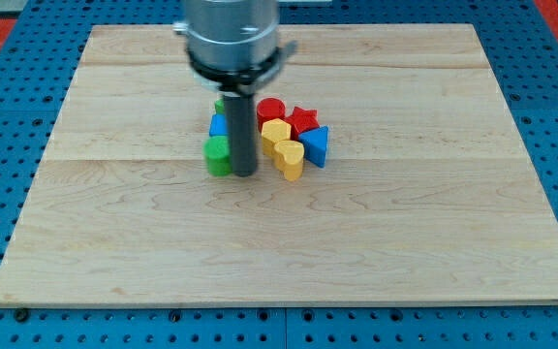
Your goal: Separate the green circle from the group of blocks
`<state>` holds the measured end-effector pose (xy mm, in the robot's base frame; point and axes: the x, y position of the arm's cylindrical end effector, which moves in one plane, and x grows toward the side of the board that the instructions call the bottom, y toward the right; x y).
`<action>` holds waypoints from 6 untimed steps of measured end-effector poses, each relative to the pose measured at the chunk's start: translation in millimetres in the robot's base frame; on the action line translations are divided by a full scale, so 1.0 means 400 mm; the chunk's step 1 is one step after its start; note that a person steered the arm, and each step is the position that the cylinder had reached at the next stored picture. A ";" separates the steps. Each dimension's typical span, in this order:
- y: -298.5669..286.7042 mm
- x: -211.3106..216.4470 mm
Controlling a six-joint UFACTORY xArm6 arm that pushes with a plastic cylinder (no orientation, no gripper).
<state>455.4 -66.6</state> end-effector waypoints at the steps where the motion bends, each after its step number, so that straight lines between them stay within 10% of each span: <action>1: -0.081 -0.080; 2: -0.114 -0.189; 6: -0.206 0.004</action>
<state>456.9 -149.2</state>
